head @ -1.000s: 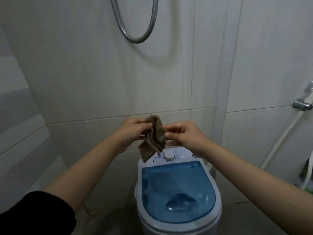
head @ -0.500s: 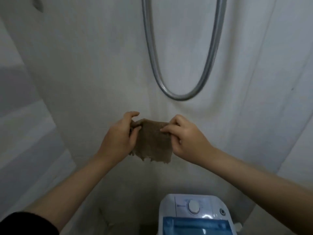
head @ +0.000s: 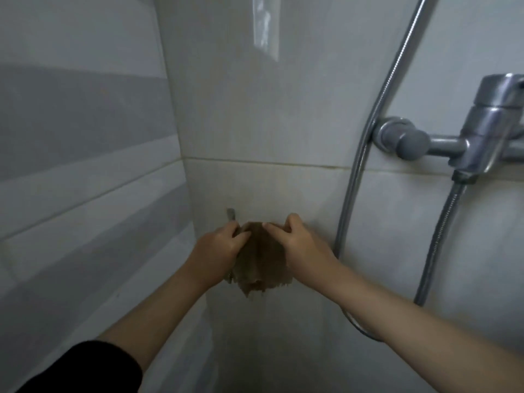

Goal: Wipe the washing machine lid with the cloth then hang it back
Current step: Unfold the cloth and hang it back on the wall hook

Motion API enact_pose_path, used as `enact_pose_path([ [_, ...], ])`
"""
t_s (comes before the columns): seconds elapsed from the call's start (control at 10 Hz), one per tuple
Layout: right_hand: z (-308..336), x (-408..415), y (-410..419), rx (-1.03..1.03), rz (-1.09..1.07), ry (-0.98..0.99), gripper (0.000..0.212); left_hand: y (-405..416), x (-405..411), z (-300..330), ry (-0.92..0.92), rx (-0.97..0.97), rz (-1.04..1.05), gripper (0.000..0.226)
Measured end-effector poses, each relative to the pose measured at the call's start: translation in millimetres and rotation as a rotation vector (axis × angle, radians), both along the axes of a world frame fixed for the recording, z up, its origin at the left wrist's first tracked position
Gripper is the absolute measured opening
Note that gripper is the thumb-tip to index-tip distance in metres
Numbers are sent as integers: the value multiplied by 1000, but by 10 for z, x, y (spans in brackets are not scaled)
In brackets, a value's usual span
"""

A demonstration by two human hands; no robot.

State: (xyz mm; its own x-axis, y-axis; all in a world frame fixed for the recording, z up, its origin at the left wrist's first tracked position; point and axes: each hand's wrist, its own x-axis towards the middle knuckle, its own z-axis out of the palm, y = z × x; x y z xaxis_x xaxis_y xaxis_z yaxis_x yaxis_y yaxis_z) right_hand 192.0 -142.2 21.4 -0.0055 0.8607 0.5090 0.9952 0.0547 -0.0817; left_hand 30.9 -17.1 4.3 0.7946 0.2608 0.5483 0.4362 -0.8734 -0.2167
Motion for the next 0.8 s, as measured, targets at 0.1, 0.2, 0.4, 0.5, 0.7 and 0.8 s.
enact_pose_path([
  [0.1,206,-125,326,-111,4,-168,36,209,-98,166,-13,19,54,26],
  [0.2,283,-254,526,-161,-8,-122,24,443,-108,203,4,-11,109,22],
  [0.4,98,-278,972,-196,-47,-290,34,768,-34,52,3,-247,171,15],
  [0.5,-45,-278,1101,-181,-108,-105,34,810,-2,-29,-53,-326,186,18],
  [0.7,-70,-408,1003,-276,-218,112,44,739,35,-97,-57,-460,237,26],
  [0.8,-48,-489,947,-363,-218,170,46,622,45,-74,-34,-530,326,27],
])
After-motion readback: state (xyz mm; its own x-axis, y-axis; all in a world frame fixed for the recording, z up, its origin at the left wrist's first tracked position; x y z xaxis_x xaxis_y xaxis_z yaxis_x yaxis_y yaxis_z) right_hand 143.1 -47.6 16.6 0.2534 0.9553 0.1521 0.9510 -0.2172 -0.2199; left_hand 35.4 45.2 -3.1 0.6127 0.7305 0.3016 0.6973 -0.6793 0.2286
